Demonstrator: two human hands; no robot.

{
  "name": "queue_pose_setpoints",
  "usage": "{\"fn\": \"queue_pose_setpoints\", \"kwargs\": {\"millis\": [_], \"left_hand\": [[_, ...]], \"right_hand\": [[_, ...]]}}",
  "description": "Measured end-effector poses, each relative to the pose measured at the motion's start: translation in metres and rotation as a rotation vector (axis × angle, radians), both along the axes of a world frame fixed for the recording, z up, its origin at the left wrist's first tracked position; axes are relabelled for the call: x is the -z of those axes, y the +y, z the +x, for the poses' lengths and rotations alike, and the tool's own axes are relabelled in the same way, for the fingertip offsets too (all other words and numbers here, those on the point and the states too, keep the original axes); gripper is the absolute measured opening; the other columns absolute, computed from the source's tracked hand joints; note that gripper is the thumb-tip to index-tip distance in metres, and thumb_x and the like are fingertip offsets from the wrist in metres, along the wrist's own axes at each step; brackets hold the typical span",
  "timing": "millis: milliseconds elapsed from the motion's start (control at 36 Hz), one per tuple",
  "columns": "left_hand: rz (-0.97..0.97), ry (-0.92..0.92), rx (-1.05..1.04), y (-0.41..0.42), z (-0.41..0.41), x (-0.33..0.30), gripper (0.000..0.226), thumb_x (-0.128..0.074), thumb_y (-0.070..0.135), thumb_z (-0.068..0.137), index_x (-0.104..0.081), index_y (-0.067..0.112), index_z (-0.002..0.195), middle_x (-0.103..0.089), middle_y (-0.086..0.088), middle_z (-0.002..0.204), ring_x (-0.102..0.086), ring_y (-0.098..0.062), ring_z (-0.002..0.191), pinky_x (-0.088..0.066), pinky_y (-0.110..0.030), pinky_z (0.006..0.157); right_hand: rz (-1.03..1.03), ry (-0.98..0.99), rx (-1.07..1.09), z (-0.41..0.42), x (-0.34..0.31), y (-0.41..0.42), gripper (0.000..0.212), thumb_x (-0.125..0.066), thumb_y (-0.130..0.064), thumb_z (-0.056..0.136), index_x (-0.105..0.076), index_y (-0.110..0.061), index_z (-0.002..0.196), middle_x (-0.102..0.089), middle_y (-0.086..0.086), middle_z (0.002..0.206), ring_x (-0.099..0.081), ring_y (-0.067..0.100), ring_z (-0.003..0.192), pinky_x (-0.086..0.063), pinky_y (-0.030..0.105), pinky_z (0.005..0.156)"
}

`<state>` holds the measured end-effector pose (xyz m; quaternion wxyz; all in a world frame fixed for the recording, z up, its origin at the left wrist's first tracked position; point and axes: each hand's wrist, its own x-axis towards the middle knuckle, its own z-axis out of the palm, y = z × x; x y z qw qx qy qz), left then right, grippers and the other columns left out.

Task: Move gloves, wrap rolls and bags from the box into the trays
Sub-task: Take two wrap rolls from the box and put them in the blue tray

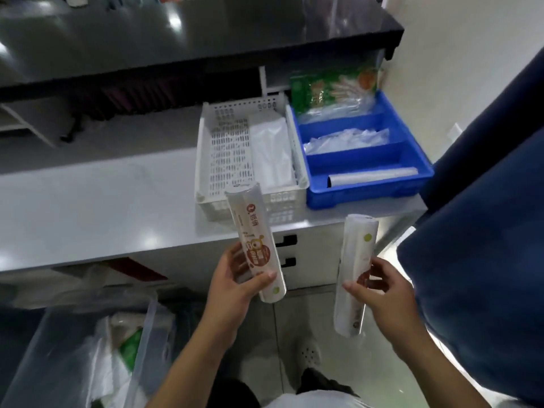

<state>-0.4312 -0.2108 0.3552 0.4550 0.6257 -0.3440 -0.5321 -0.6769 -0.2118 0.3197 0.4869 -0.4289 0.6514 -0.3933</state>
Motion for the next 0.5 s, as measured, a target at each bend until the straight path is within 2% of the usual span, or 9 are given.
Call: {"fn": "queue_pose_setpoints", "kwargs": {"millis": [139, 222, 361, 417, 500], "left_hand": [[-0.05, -0.046, 0.056, -0.029, -0.028, -0.015, 0.064, -0.079, -0.005, 0.071, -0.056, 0.019, 0.126, -0.072, 0.001, 0.111, -0.069, -0.005, 0.097, -0.054, -0.015, 0.071], [-0.072, -0.072, 0.083, -0.049, -0.035, -0.023, 0.064, -0.078, -0.005, 0.071, -0.056, 0.022, 0.124, -0.073, 0.006, 0.105, -0.069, -0.002, 0.093, -0.054, -0.015, 0.069], [-0.082, -0.112, 0.128, -0.091, -0.041, -0.033, 0.066, -0.08, 0.002, 0.07, -0.055, 0.023, 0.128, -0.072, 0.003, 0.113, -0.068, -0.014, 0.105, -0.056, -0.034, 0.082], [-0.096, -0.1, 0.135, -0.11, -0.044, -0.035, 0.065, -0.079, 0.0, 0.071, -0.055, 0.021, 0.127, -0.071, 0.0, 0.114, -0.067, -0.017, 0.106, -0.057, -0.035, 0.082], [-0.136, -0.08, 0.139, -0.137, -0.045, -0.035, 0.064, -0.078, -0.005, 0.071, -0.055, 0.019, 0.125, -0.07, -0.001, 0.115, -0.067, -0.017, 0.106, -0.057, -0.041, 0.087]], "right_hand": [[-0.029, 0.002, 0.065, -0.037, 0.002, -0.019, 0.053, -0.082, -0.017, 0.074, -0.059, -0.02, 0.122, -0.067, -0.003, 0.103, -0.063, 0.016, 0.094, -0.054, 0.034, 0.08], [-0.052, -0.007, 0.108, -0.049, 0.002, -0.026, 0.052, -0.081, -0.016, 0.075, -0.06, -0.021, 0.122, -0.067, -0.005, 0.104, -0.062, 0.011, 0.092, -0.052, 0.028, 0.077], [-0.065, -0.018, 0.187, -0.063, 0.001, -0.038, 0.047, -0.082, -0.014, 0.074, -0.063, -0.019, 0.117, -0.068, -0.006, 0.103, -0.064, 0.01, 0.088, -0.047, 0.019, 0.069], [-0.067, -0.01, 0.218, -0.065, -0.002, -0.044, 0.045, -0.081, -0.013, 0.074, -0.064, -0.02, 0.115, -0.068, -0.007, 0.102, -0.064, 0.007, 0.086, -0.046, 0.016, 0.067], [-0.092, -0.023, 0.252, -0.067, -0.007, -0.056, 0.041, -0.081, -0.01, 0.074, -0.065, -0.02, 0.111, -0.068, -0.007, 0.096, -0.062, -0.001, 0.079, -0.047, 0.021, 0.069]]}}
